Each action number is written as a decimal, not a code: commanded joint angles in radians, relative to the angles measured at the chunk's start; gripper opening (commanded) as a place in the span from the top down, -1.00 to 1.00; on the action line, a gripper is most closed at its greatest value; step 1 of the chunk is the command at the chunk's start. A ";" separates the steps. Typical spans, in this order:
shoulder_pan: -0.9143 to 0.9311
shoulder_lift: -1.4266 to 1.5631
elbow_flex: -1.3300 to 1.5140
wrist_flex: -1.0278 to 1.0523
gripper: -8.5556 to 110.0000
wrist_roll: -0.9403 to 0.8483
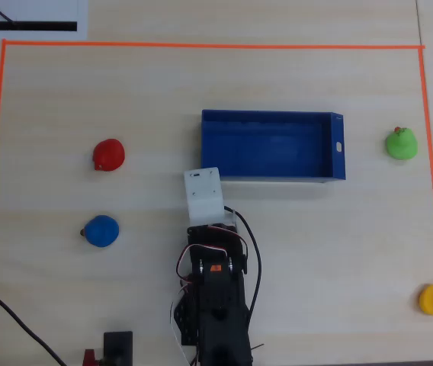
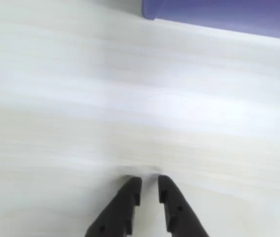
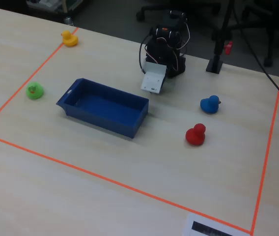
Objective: Grasp red duck and put it into box.
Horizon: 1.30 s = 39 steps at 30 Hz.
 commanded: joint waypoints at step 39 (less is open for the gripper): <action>-0.566 -1.405 -1.104 -0.518 0.34 0.245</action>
